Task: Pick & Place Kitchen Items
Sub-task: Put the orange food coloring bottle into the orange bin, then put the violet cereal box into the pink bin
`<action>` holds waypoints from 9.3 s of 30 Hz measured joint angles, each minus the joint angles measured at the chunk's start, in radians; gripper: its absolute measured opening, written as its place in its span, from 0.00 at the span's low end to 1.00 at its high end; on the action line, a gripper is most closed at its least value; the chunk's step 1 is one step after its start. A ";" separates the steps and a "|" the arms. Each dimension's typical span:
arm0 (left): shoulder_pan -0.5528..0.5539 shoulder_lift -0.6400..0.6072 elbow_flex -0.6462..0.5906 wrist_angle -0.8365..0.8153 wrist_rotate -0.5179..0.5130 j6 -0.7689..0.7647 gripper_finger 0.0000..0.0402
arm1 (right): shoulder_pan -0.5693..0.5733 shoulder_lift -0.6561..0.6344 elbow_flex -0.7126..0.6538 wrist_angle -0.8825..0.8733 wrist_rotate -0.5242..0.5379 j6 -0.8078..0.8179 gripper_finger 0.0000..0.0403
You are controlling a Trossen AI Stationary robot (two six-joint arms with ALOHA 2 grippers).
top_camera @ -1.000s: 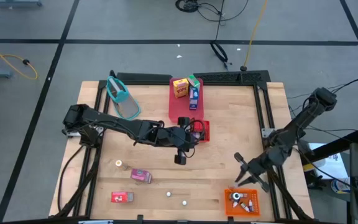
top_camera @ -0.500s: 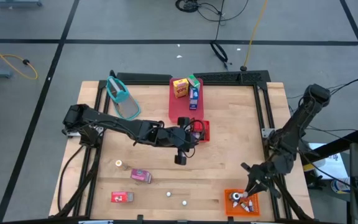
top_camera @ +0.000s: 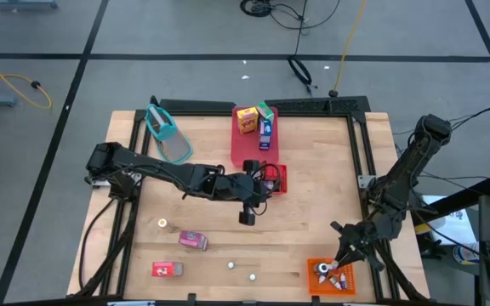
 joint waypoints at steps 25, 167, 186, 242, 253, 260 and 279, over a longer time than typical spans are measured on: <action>0.000 0.000 0.000 0.000 0.000 0.000 0.18 | -0.001 0.000 0.000 -0.087 0.056 0.087 0.26; -0.444 0.001 -0.216 -0.776 0.098 -0.866 0.46 | -0.089 0.000 -0.002 0.052 0.266 -0.459 0.31; -0.317 0.001 -0.192 -0.813 0.118 -0.705 0.37 | -0.089 0.000 -0.079 0.208 0.342 -0.481 0.31; 0.496 0.029 0.064 -0.382 0.117 0.242 0.37 | -0.089 0.000 -0.079 0.200 0.341 -0.482 0.31; 0.561 0.104 0.064 -0.315 0.068 0.288 0.37 | -0.089 0.000 -0.079 0.192 0.341 -0.482 0.31; 0.587 0.127 0.064 -0.301 0.123 0.282 0.37 | -0.089 0.000 -0.079 0.186 0.342 -0.482 0.31; 0.589 0.146 0.064 -0.270 0.055 0.232 0.42 | -0.089 0.000 -0.079 0.179 0.342 -0.482 0.31</action>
